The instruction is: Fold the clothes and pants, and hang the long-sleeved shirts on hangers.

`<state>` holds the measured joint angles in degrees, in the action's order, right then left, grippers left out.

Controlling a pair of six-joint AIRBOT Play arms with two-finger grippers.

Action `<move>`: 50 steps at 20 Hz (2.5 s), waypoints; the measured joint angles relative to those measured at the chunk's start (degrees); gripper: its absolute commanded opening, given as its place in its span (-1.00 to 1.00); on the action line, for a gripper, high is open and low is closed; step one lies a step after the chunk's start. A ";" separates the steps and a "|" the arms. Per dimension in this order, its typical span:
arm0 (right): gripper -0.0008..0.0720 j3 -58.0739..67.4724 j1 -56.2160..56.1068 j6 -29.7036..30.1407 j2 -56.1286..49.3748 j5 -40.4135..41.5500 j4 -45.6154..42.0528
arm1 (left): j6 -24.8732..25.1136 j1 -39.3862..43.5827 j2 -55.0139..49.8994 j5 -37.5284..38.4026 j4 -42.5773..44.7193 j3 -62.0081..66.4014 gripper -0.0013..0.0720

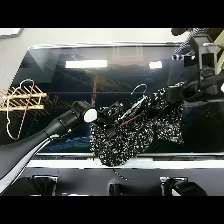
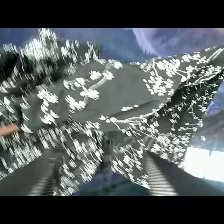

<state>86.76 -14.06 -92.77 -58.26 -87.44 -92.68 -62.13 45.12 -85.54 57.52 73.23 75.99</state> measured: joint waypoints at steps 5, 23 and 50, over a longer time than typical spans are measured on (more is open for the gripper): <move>0.57 0.02 3.34 30.27 -1.03 1.18 8.22 | 0.00 -0.02 0.00 0.39 0.00 0.00 -0.91; 0.57 0.00 4.09 75.76 -10.27 5.44 18.51 | -0.28 -0.09 0.00 0.39 0.04 0.00 -0.91; 0.46 -0.02 4.09 78.60 -14.49 5.03 17.77 | 0.59 -0.02 0.00 1.99 0.24 0.00 -0.91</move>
<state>86.74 -9.98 -14.17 -72.75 -82.41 -74.91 -61.54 45.10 -85.54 59.51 73.47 75.99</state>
